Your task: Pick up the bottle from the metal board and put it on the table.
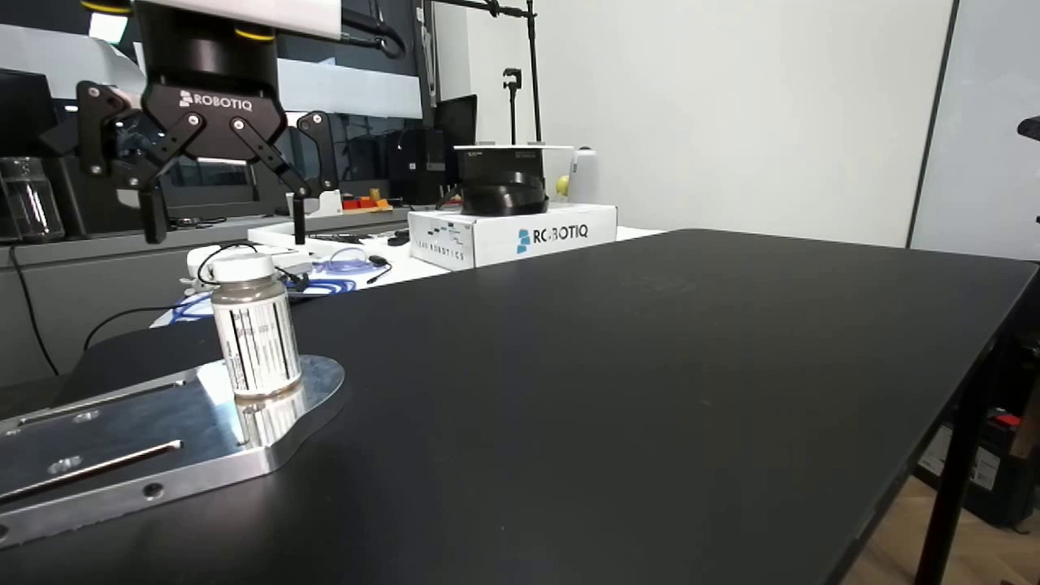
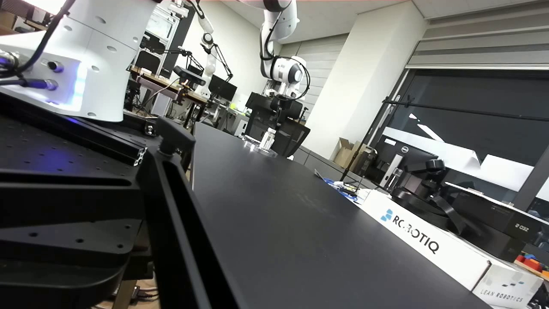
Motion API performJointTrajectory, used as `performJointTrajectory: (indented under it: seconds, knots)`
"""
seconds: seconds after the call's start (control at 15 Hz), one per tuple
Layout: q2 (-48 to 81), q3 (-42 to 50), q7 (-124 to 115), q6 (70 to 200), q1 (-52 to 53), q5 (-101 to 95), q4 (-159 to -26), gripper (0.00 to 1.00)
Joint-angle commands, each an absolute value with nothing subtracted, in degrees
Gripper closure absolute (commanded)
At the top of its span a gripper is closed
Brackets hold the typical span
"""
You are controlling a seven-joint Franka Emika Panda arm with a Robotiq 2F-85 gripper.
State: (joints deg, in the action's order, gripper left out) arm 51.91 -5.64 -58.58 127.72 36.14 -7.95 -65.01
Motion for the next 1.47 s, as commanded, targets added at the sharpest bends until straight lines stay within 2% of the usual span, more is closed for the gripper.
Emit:
performJointTrajectory:
  seconds: [0.0, 0.67, 1.4]
  knots:
    - [55.0, -4.0, -58.8, 122.3, 37.6, -7.3, -58.1, 0.0]
    - [56.8, -4.4, -58.8, 113.7, 37.7, -7.8, -53.2, 0.0]
    - [56.6, -4.9, -58.0, 112.2, 37.0, -7.4, -53.3, 0.0]
